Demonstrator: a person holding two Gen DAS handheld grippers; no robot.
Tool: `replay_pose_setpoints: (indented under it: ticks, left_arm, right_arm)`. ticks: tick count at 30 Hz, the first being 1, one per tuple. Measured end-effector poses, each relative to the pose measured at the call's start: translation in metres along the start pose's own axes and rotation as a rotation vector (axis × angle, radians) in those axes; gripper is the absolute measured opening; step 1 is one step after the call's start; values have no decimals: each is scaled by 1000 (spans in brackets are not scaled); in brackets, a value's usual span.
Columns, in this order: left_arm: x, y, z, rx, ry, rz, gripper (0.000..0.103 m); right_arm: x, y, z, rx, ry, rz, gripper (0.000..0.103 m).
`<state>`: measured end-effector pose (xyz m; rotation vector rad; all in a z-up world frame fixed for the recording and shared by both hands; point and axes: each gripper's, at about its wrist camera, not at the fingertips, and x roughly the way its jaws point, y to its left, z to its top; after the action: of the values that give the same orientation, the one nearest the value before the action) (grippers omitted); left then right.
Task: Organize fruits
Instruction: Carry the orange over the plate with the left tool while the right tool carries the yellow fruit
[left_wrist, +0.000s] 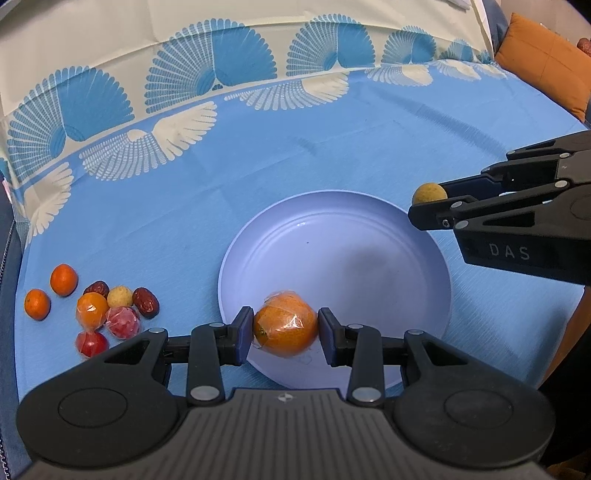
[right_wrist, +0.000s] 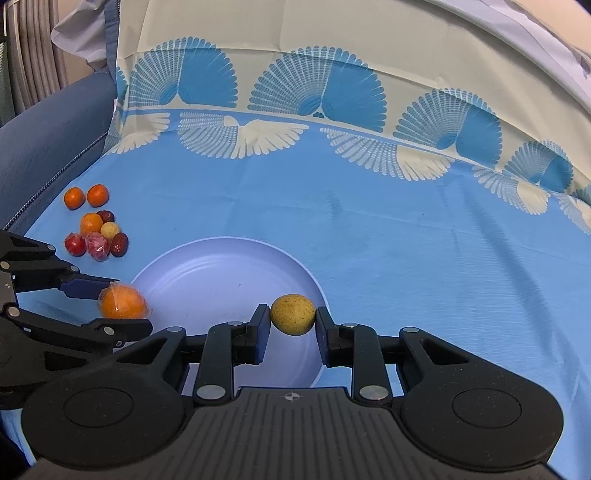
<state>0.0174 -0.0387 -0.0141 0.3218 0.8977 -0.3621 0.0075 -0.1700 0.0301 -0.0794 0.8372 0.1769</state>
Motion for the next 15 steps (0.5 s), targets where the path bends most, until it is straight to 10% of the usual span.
replay_pose_setpoints:
  ticks: [15]
  left_arm:
    - [0, 0, 1, -9, -1, -6, 42]
  right_arm:
    - [2, 4, -2, -22, 10, 2, 28]
